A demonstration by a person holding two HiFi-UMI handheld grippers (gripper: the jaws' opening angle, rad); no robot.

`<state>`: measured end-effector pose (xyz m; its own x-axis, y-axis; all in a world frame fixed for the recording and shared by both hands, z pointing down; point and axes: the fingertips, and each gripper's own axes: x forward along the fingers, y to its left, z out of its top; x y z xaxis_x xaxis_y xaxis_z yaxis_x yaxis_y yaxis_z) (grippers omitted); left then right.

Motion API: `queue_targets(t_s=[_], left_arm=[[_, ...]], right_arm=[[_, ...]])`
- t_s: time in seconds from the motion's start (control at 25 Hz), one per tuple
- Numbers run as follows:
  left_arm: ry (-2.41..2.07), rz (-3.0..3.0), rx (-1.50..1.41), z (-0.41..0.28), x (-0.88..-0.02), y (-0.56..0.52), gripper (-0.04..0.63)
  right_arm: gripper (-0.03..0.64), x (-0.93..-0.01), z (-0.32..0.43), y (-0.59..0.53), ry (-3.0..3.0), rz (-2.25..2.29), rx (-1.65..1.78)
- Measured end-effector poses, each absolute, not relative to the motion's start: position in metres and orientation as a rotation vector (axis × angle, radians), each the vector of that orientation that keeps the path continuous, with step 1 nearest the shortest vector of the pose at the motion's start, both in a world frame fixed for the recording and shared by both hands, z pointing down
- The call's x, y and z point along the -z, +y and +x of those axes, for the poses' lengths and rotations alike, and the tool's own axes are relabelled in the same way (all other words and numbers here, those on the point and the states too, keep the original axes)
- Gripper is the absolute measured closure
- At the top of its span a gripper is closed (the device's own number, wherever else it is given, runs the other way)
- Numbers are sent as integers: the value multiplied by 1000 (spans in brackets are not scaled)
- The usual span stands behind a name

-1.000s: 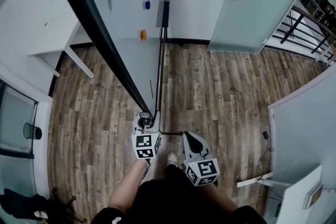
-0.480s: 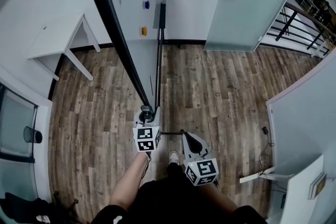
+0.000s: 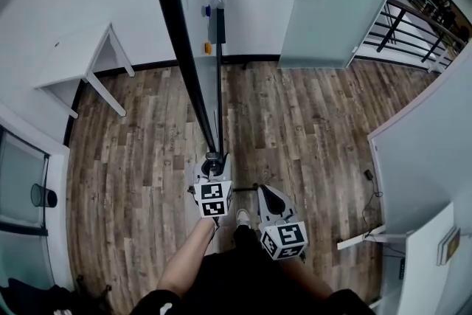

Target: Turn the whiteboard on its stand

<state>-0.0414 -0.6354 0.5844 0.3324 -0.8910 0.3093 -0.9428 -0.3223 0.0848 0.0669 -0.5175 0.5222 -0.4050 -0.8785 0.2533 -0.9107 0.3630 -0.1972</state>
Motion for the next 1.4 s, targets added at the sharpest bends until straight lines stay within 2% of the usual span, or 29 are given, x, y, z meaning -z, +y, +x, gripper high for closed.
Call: queue_targets(t_s=[1.4], left_arm=[[-1627,2393,-272,-49,-582,-477,408]], right_arm=[[603,-514,67,-330,-2387,1819,-427]])
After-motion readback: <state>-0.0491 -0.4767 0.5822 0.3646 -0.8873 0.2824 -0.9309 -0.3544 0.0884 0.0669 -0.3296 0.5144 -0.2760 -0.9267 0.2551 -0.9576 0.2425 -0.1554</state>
